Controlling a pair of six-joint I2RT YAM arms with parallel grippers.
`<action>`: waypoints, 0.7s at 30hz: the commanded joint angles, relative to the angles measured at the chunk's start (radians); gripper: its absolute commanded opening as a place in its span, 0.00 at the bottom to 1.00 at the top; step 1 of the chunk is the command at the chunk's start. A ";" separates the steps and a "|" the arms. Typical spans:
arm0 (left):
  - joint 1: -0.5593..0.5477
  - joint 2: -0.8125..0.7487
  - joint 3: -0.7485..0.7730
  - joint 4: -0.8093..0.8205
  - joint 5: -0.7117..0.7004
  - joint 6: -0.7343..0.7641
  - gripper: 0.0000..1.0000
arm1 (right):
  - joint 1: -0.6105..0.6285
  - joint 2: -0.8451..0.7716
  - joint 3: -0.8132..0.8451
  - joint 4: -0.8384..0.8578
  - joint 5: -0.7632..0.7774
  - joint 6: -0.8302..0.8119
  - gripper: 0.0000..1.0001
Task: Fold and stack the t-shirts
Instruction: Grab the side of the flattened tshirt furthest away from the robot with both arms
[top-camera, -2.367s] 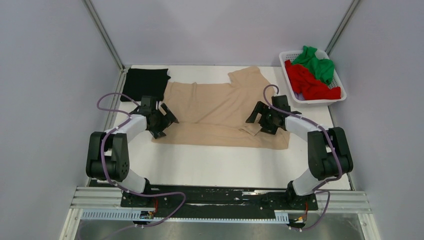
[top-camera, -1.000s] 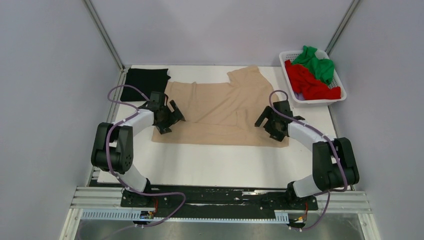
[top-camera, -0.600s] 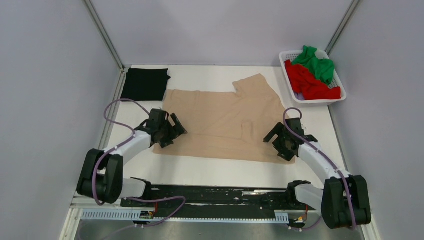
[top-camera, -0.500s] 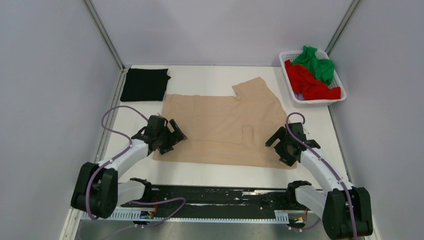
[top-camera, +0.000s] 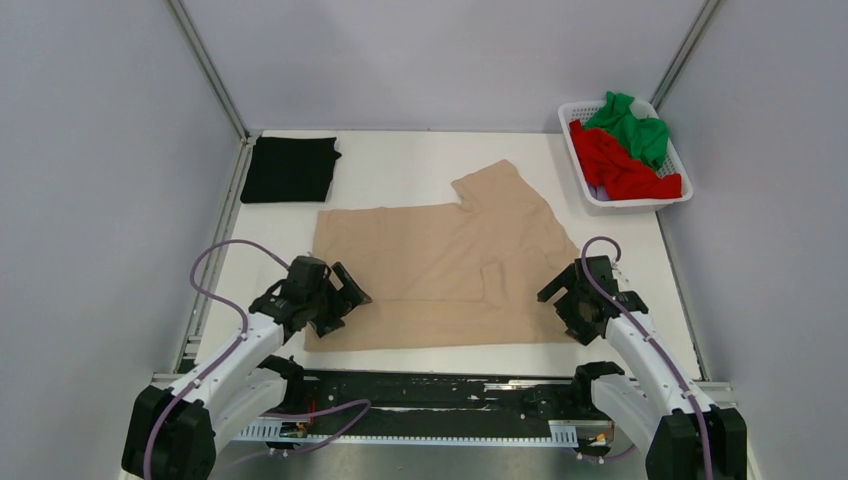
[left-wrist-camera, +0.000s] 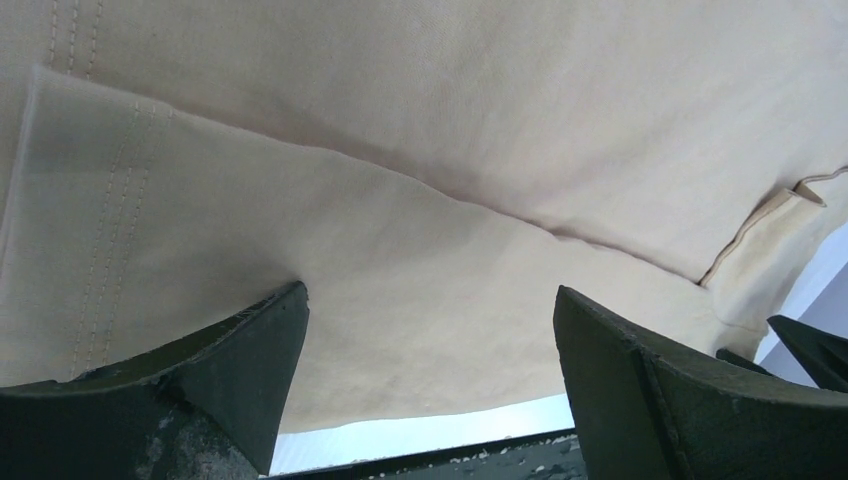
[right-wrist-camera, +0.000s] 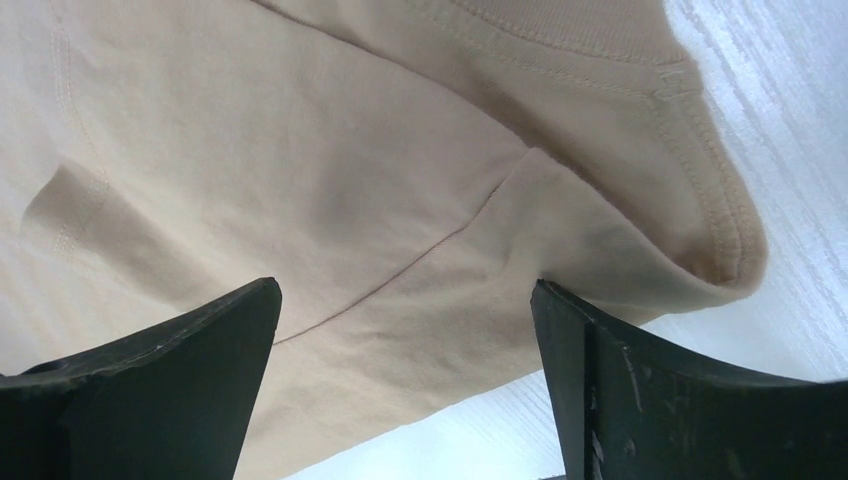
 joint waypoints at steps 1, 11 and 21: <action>-0.006 0.020 0.090 -0.132 -0.040 0.039 1.00 | -0.004 -0.026 0.013 -0.018 0.058 0.025 1.00; 0.029 0.317 0.526 -0.216 -0.356 0.207 1.00 | -0.004 -0.105 0.052 0.045 0.101 -0.065 1.00; 0.293 0.834 0.906 -0.150 -0.371 0.302 0.97 | -0.005 -0.352 -0.020 0.255 0.122 -0.175 1.00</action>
